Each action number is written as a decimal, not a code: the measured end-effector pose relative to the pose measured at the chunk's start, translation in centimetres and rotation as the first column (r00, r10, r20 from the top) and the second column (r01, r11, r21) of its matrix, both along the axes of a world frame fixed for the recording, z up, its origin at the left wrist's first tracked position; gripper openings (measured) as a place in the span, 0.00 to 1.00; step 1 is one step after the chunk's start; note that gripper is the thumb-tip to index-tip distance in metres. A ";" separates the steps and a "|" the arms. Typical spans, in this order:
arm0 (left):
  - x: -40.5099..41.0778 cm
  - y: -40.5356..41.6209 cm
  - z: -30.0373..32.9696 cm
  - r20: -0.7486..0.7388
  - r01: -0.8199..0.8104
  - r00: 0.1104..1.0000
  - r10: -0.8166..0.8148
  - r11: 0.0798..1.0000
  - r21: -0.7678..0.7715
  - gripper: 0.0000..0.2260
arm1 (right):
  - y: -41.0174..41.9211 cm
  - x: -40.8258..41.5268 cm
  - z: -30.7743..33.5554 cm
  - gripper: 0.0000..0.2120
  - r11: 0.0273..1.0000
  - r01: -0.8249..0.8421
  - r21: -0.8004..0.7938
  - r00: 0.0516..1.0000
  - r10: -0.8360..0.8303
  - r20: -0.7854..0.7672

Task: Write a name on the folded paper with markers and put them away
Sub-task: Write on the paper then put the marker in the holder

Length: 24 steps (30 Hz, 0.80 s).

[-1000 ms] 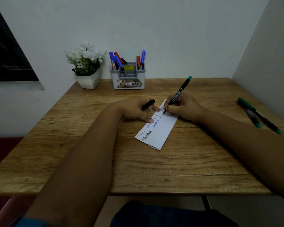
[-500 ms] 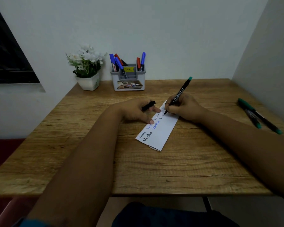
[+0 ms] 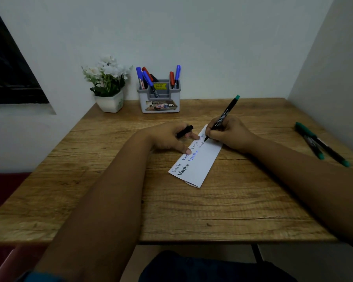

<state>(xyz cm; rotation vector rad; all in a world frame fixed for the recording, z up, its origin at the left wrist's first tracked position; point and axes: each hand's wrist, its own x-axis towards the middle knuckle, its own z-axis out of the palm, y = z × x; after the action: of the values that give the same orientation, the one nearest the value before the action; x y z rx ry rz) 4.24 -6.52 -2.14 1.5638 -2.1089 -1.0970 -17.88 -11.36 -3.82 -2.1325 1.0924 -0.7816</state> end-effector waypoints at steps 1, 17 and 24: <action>0.0 0.1 0.0 -0.001 -0.002 1.000 0.002 1.000 0.001 0.25 | 0.0 0.0 0.0 0.04 1.000 0.003 -0.004 1.000 -0.003 -0.002; -0.2 0.2 0.1 -0.118 -0.087 0.990 0.076 0.991 -0.099 0.16 | 0.5 0.9 1.4 0.11 0.908 0.076 0.411 0.719 -0.336 0.609; -1.7 0.7 0.6 -0.306 -0.306 0.923 0.233 0.927 -0.217 0.12 | 0.6 3.4 2.3 0.05 0.864 0.210 0.458 0.544 -0.492 0.679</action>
<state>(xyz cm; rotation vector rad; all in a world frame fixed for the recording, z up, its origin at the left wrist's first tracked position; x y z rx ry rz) 2.51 -5.83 -1.50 1.4314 -1.7110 -0.8441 -14.43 -10.77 -1.57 -1.0437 1.0490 -1.4364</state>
